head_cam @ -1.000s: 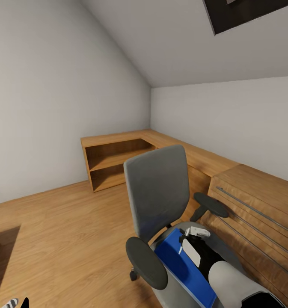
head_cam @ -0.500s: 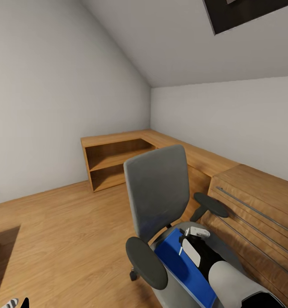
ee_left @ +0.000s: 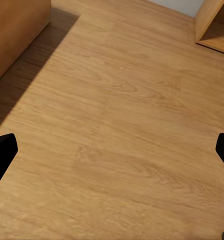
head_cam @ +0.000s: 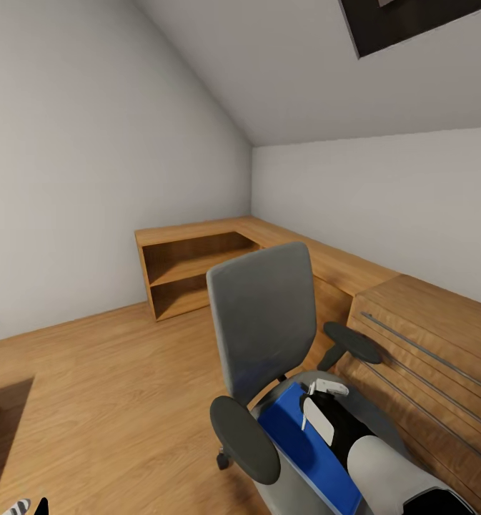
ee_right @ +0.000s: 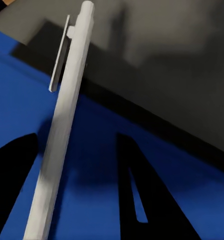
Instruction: In the bedroom, organize the workspace by keeping the computer under the desk, ensuring the monitor is on the desk, placing the keyboard on the desk next to the monitor, placing the mouse on the desk next to the keyboard, moving the folder from the swivel chair onto the desk next to the mouse, stacking the notebook on top of the folder with the pen on top of the notebook, and positioning the swivel chair next to the desk.
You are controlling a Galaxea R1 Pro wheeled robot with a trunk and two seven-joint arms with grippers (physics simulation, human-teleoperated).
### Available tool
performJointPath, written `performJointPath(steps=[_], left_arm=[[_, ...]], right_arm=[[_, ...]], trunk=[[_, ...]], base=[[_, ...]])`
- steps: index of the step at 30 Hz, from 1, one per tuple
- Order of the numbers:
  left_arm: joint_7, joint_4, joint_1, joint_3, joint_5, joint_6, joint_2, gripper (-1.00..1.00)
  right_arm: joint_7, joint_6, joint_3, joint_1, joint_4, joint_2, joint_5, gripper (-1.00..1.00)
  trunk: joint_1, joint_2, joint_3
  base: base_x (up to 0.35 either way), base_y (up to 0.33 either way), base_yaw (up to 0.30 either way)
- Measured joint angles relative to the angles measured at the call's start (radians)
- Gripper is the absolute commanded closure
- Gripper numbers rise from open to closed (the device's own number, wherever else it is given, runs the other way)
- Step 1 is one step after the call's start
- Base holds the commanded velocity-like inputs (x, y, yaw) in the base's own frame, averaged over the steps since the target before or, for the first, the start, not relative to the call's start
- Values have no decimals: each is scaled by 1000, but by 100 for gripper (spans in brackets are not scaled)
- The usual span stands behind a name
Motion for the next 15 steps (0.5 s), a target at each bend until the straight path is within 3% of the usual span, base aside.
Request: performJointPath(steps=[15], left_arm=[[0,2,0,0,1,1,0,-100]], right_arm=[[0,7,0,0,0,1,3,100]], trunk=[[0,0,0]], base=[[0,0,0]])
